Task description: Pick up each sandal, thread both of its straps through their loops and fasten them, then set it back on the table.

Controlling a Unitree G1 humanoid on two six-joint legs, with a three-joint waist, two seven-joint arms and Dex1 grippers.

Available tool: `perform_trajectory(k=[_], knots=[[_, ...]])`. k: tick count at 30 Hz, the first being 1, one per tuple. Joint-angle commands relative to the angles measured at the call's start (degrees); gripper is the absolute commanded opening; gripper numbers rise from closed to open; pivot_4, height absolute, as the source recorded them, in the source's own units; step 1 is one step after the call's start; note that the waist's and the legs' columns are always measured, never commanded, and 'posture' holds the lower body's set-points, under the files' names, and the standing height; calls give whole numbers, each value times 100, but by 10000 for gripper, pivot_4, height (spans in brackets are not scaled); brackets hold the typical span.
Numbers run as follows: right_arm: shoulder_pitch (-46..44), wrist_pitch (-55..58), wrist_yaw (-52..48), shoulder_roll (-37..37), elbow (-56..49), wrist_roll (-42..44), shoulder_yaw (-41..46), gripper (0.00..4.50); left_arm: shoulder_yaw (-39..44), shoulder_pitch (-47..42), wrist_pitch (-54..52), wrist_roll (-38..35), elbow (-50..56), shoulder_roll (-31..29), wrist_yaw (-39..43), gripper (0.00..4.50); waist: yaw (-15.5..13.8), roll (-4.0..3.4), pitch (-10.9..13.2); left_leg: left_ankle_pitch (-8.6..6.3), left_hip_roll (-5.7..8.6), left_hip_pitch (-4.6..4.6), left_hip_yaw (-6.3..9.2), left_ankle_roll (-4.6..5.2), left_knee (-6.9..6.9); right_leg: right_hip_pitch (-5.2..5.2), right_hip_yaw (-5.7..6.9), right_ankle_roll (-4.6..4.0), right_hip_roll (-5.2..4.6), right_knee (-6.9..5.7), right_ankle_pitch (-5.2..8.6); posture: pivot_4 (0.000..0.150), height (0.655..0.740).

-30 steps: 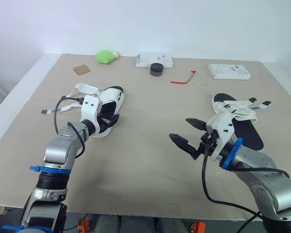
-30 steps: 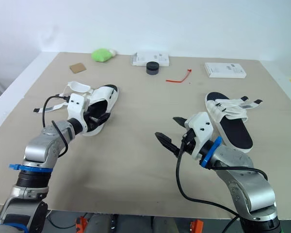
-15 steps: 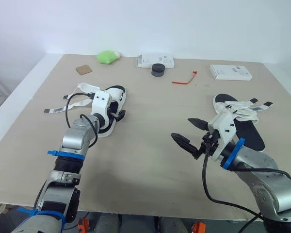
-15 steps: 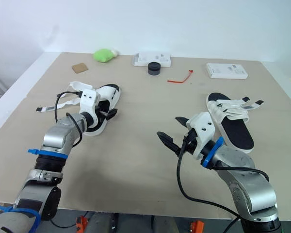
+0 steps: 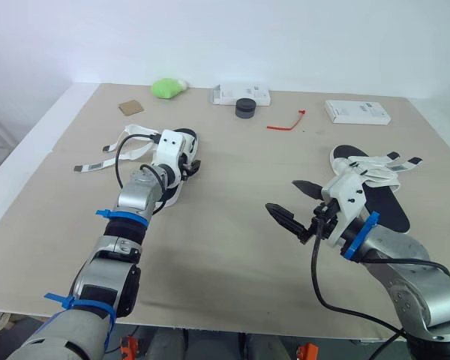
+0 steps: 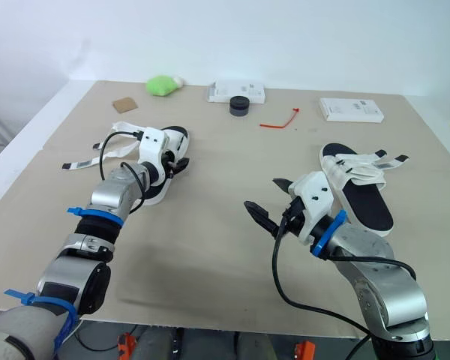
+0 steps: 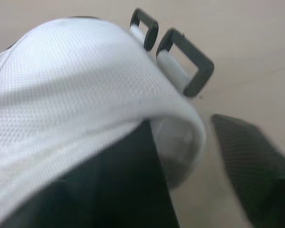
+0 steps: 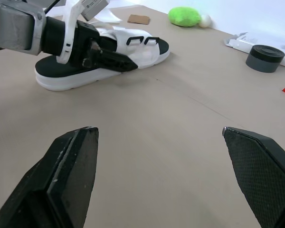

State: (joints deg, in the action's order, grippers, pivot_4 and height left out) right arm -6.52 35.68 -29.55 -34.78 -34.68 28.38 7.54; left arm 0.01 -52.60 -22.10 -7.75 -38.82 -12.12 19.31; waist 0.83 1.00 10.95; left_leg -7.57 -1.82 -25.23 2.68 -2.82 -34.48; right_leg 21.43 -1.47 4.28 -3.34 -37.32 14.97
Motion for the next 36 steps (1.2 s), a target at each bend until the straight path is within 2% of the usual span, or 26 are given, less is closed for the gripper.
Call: perform_trajectory(k=[1, 2, 3, 6, 7, 12, 15, 20, 25, 28, 32, 36], knots=[[-44, -50, -32, -43, -200, 86, 147, 45000, 103, -173, 352, 76, -338, 17, -35, 16421, 6, 0, 0, 0, 0, 0, 0, 0, 1, 0, 0, 0, 0, 0, 0, 1500, 7400], [-48, -48, -27, -25, -216, 141, 218, 45000, 109, -176, 413, 93, -392, 9, -53, 15697, 11, 0, 0, 0, 0, 0, 0, 0, 1, 0, 0, 0, 0, 0, 0, 1500, 7400], [-52, -48, -22, -11, -224, 178, 266, 45000, 116, -180, 456, 102, -434, 4, -65, 8608, 14, 0, 0, 0, 0, 0, 0, 0, 2, 0, 0, 0, 0, 0, 0, 1500, 7400], [-73, -55, -4, 1, -248, 275, 361, 45000, 128, -184, 549, 120, -521, 3, -83, 1612, 16, 0, 0, 1, 0, 1, 0, -1, 2, -1, 0, 1, 0, 0, -1, 1500, 7400], [-89, -59, 1, 4, -270, 326, 409, 45000, 130, -172, 584, 136, -536, 6, -95, 491, 16, 0, 0, 2, 0, 1, 0, -1, 1, -1, 0, 1, 0, 0, -2, 1500, 7400], [-113, -55, -33, -25, -353, 521, 513, 45000, 114, -140, 695, 195, -525, 0, -115, 491, 19, 0, 0, 7, -1, 3, 0, 2, 1, -1, 0, 1, 1, 0, -9, 1500, 7400], [-135, 1, -70, -53, -457, 766, 628, 45000, 59, -45, 838, 177, -318, -48, 160, 491, 19, 0, 0, 10, -1, 3, -1, 2, 1, -1, 0, 1, 1, 0, -12, 1500, 7400], [-26, 204, -255, -201, -652, 1478, 964, 45000, -158, 527, 1407, -76, 625, -253, 1524, 491, 22, -1, 0, 9, -1, 1, -4, 1, 11, 2, -4, -16, -1, 0, -13, 1500, 7400], [-40, 362, -281, -375, -712, 2548, 1596, 45000, -335, 1131, 2111, -387, 1365, -864, 3316, 491, 35, -1, 0, 7, -3, 0, -4, 2, 29, 9, -3, -51, -2, 1, -14, 1500, 7400], [9, 352, -253, -526, -684, 2674, 1749, 45000, -497, 1329, 2632, -345, 1312, -1208, 4152, 491, 45, -2, 0, 6, -6, 2, -4, 3, 30, 10, -1, -56, 1, 1, -13, 1500, 7400], [144, 348, -356, -769, -524, 2716, 2043, 45000, -650, 1578, 3184, -722, 1386, -1495, 5651, 491, 38, -2, 0, 7, -6, -1, -5, 5, 25, 10, -1, -58, -1, 1, -3, 1500, 7400], [250, 402, -478, -988, -399, 2746, 2093, 45000, -888, 1776, 3245, -1127, 1827, -1698, 6941, 491, 36, -3, -1, 7, -6, -5, -7, 5, 24, 13, -2, -81, -3, 2, -5, 1500, 7400]])
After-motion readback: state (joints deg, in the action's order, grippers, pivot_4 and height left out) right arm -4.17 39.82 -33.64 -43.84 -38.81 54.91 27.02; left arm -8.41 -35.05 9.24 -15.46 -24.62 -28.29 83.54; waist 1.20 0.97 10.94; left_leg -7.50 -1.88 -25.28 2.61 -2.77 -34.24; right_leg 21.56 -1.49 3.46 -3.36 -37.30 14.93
